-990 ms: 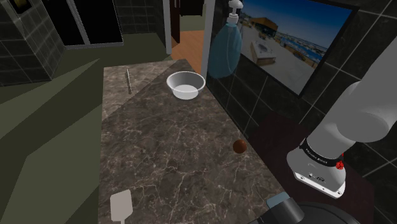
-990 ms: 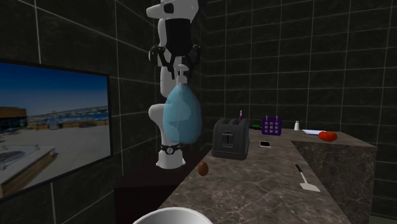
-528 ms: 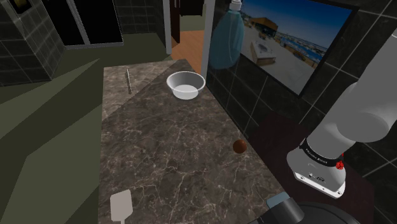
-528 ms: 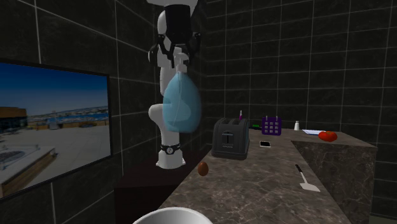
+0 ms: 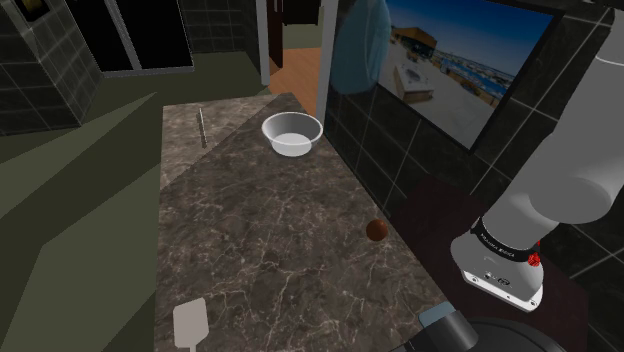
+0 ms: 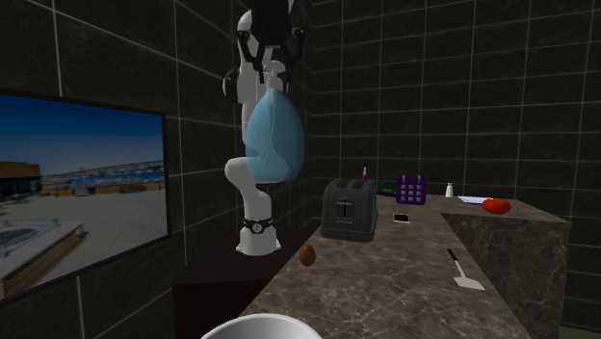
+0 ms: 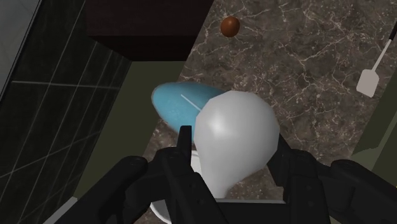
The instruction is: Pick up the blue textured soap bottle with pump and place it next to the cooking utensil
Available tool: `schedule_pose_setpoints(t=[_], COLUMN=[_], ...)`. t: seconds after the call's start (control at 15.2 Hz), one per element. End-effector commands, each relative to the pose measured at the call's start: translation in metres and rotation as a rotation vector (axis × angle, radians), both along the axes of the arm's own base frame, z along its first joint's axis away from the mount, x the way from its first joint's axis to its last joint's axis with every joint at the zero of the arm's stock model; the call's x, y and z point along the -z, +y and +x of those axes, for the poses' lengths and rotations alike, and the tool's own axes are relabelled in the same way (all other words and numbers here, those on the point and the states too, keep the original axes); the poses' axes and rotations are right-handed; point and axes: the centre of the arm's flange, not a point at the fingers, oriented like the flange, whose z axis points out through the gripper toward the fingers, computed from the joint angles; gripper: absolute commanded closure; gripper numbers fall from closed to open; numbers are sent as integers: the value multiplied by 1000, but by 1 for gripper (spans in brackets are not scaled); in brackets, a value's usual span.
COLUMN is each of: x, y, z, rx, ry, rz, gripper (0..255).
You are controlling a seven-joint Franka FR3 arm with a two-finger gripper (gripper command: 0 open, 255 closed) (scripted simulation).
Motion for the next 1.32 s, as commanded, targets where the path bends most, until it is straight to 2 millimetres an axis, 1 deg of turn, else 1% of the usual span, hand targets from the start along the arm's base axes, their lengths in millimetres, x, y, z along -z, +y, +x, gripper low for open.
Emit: schedule_pose_setpoints(t=[0.0,0.2,0.26,1.25], x=[-12,-27,-29,73], y=[0,0,0,169], z=[0,0,0,10], rx=[0,0,0,0], ry=[0,0,0,0], rz=[0,0,0,0], gripper=[255,255,255,255])
